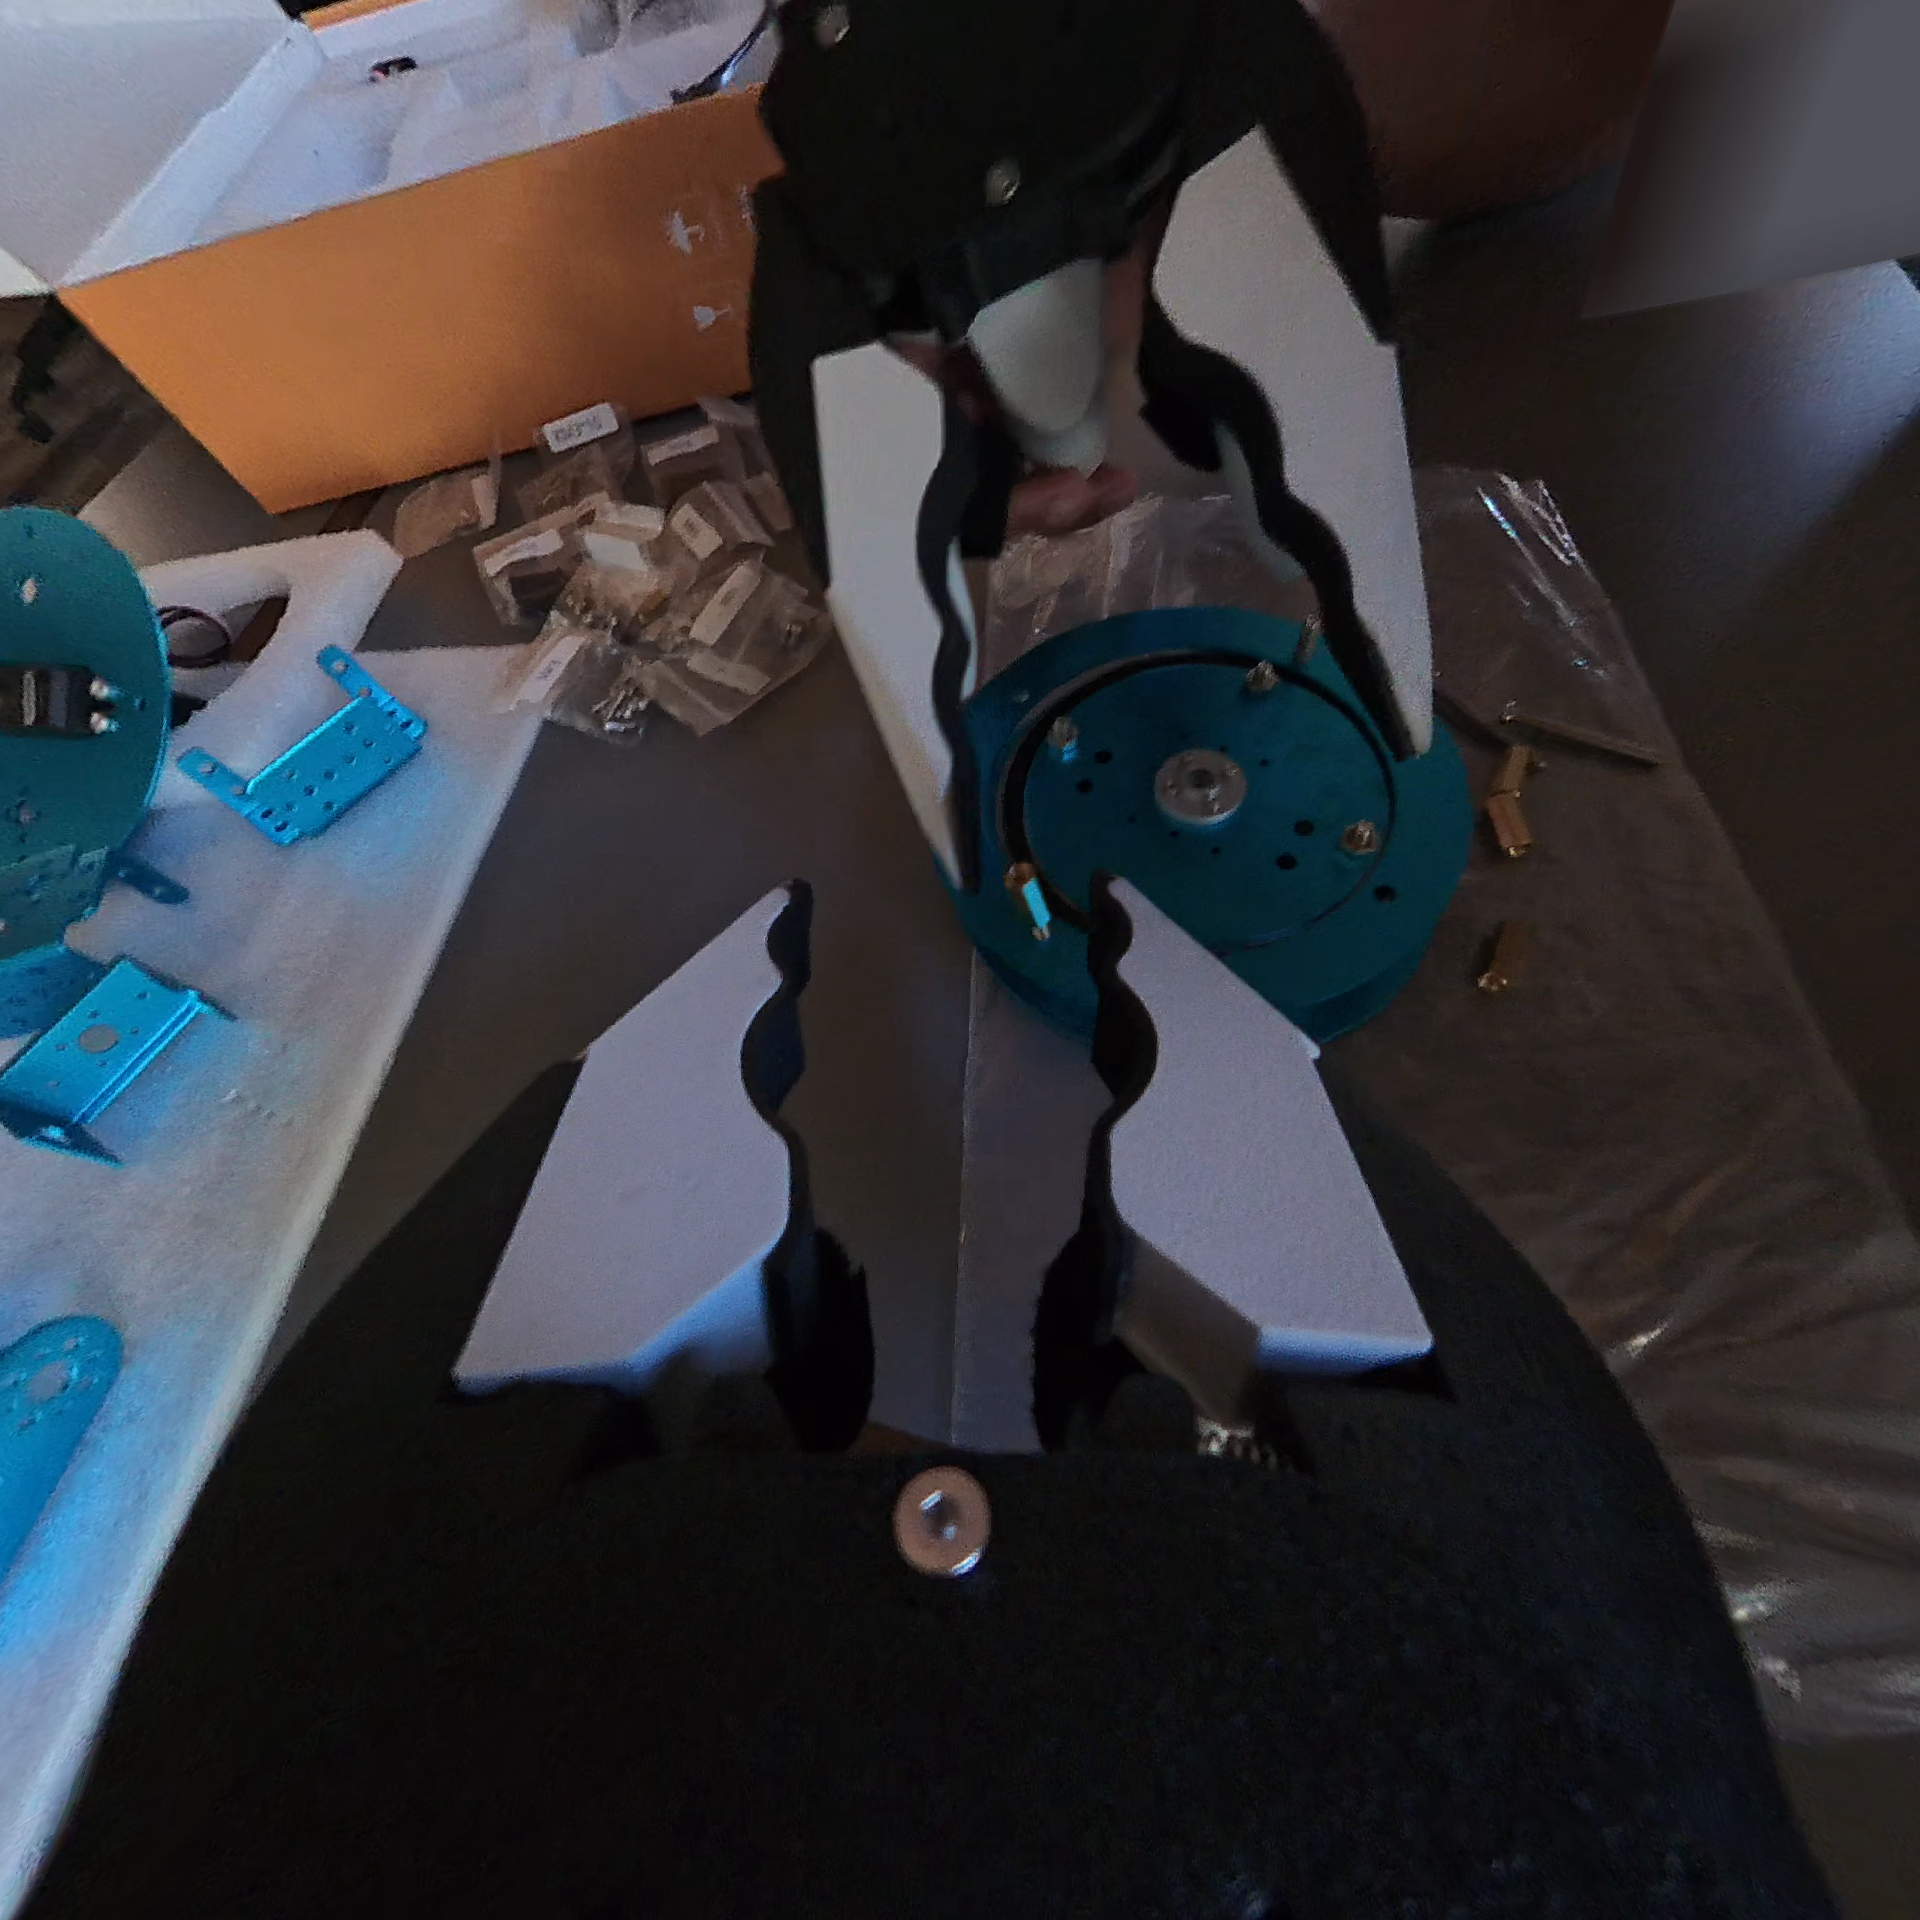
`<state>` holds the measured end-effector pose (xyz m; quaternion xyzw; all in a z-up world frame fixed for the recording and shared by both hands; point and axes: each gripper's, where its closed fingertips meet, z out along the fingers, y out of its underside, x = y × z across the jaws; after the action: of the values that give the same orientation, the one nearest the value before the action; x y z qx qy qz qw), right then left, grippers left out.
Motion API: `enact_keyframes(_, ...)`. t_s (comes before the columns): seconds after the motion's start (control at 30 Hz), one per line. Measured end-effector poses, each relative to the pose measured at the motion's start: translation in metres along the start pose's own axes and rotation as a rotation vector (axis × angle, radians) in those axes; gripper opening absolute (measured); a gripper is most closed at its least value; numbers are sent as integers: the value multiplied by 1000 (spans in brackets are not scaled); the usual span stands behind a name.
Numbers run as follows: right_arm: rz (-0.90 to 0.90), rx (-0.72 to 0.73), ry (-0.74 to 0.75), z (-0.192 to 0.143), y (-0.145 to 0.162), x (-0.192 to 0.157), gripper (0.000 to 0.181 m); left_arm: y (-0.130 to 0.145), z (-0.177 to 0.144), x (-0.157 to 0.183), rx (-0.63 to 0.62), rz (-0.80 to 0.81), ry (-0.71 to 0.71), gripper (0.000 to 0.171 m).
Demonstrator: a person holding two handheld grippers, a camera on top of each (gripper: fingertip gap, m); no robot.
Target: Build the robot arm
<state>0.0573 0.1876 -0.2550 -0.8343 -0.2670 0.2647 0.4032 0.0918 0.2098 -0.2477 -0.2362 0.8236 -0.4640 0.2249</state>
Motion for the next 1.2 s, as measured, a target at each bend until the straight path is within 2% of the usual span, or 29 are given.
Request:
enact_keyframes(0.1, -3, -11, -41, 9, -3, -6, 82, -5, 9, 0, 1, 11, 2, 53)
enact_keyframes(0.17, -15, -33, -44, 10, -1, -10, 82, 2, 10, -6, -25, 9, -10, 54)
enact_keyframes(0.23, -6, -43, -22, 5, 3, -9, 84, 8, 3, -10, -23, -19, -14, 54)
enact_keyframes(0.3, 5, -27, -33, -2, 5, -12, 74, 12, -5, -15, -24, -33, -38, 53)
enact_keyframes(0.37, 9, 7, -13, -5, 1, -6, 75, 5, -7, -10, 8, -48, -11, 53)
enact_keyframes(0.47, 7, 3, 1, 0, -2, 3, 84, -3, 1, -3, 13, -30, 11, 53)
enact_keyframes(0.6, 12, -15, -63, 10, -2, -8, 84, 1, 11, -7, -9, -30, -1, 54)
enact_keyframes(0.7, 15, -33, -33, 4, 5, -8, 85, 8, 0, -13, -19, -50, -13, 53)
enact_keyframes(0.8, 25, -8, -32, -6, 5, -9, 76, 11, -7, -14, -16, -57, -21, 53)
enact_keyframes(0.87, 13, -5, -1, -6, 4, -1, 79, 4, -5, -7, 5, -54, 4, 53)
enact_keyframes(0.97, 18, 17, -45, 3, -3, -5, 85, -3, 6, -3, 4, -26, 16, 53)
enact_keyframes(1.07, -1, -29, -61, 10, 2, -11, 86, 1, 9, -8, -10, -38, 9, 54)
enact_keyframes(1.2, 19, -20, -64, 0, 5, -15, 78, 7, -3, -10, -9, -51, -2, 54)
